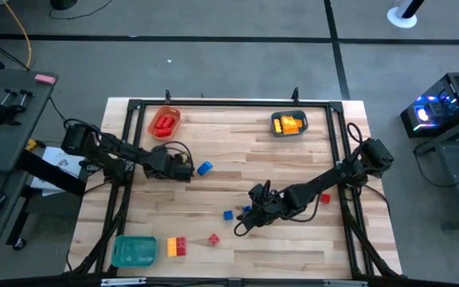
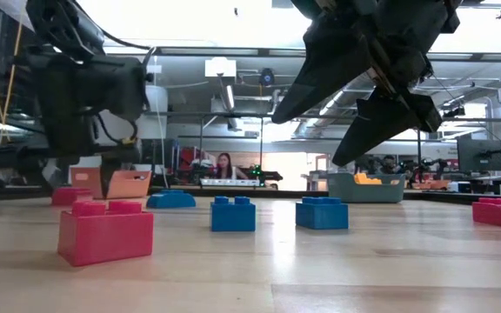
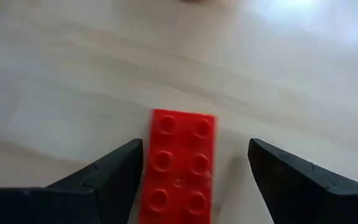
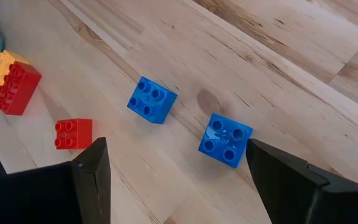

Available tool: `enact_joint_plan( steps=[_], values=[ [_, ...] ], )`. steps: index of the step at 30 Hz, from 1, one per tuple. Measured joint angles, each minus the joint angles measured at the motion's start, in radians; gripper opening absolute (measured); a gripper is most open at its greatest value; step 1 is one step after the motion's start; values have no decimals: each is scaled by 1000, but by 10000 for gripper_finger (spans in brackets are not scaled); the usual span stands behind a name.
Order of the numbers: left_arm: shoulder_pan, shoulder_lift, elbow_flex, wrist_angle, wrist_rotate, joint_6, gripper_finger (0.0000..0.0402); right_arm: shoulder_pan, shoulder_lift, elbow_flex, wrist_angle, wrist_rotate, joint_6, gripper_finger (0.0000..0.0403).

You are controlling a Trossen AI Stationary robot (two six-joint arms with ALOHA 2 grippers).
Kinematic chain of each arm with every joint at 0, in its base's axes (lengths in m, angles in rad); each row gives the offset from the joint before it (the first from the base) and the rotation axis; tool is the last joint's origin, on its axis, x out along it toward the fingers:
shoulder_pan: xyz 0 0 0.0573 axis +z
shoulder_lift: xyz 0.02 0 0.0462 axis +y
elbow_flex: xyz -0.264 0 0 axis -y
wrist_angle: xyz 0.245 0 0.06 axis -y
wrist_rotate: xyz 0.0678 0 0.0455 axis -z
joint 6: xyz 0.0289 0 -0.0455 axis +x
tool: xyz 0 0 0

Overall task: Sort blocks
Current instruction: Put the red game piece into the orange bin

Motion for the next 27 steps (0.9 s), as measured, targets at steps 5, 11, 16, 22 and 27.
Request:
enact_joint_plan(
  steps=[5, 11, 16, 22, 27],
  values=[
    [1, 0, 0, 21, 19, 183, 279, 0, 0, 0, 0, 5, 0, 258],
    [23, -2, -15, 62, 28, 233, 188, -2, 0, 0, 0, 5, 3, 258],
    [13, -8, -16, 107, 37, 317, 101, -3, 0, 0, 0, 5, 8, 258],
    [9, -102, 56, 182, 172, 510, 101, -3, 0, 0, 1, 5, 9, 258],
    [120, -283, 164, 103, 12, 771, 101, -13, 0, 0, 14, 2, 17, 258]
  ],
)
